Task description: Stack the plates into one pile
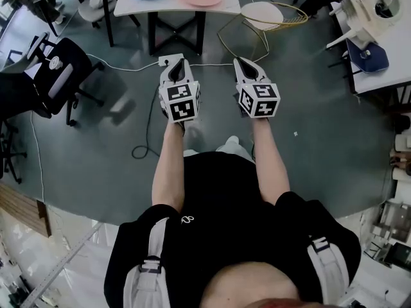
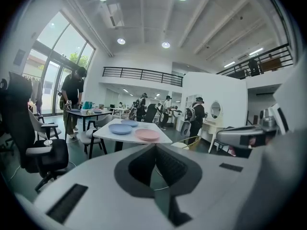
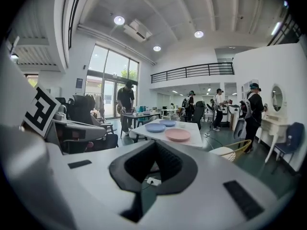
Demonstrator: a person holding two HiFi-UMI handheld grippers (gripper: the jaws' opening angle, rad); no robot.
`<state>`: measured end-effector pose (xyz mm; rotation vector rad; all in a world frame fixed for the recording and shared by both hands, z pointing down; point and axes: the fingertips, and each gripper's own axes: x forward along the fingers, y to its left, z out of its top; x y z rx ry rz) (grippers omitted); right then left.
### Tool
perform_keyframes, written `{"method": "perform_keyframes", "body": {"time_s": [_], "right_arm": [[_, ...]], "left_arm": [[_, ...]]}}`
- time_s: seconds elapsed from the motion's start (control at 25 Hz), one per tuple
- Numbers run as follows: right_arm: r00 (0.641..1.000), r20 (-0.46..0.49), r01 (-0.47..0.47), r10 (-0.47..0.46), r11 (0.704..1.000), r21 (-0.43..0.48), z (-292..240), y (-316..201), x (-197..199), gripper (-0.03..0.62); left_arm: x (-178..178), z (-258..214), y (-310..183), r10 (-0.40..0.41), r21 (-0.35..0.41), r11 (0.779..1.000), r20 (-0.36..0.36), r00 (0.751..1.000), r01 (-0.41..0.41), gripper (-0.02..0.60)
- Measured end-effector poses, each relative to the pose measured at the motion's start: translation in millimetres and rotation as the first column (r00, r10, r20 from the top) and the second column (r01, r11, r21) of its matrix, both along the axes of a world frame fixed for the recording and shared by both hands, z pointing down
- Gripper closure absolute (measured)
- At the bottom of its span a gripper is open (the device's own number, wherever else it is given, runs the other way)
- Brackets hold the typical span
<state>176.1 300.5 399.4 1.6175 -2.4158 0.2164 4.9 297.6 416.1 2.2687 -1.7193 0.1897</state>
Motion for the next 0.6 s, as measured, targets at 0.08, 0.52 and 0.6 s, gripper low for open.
{"method": "perform_keyframes", "body": {"time_s": [0.08, 0.52, 0.6], "right_arm": [[1.0, 0.002, -0.003, 0.003, 1.0, -0.005, 1, -1, 0, 0.586], [1.0, 0.0, 0.02, -0.02, 1.0, -0.008, -2, -3, -8, 0.586], [1.0, -0.013, 0.023, -0.023, 1.0, -0.001, -6, -7, -10, 0.587]], "left_arm": [[-1, 0, -2, 0.001, -0.002, 1.0, -0.003, 1.0, -0.001, 0.566], [1, -4, -3, 0.022, 0.009, 1.0, -0.015, 1.0, -0.022, 0.566], [-5, -10, -6, 0.004, 0.021, 1.0, -0.021, 1.0, -0.004, 0.566]]}}
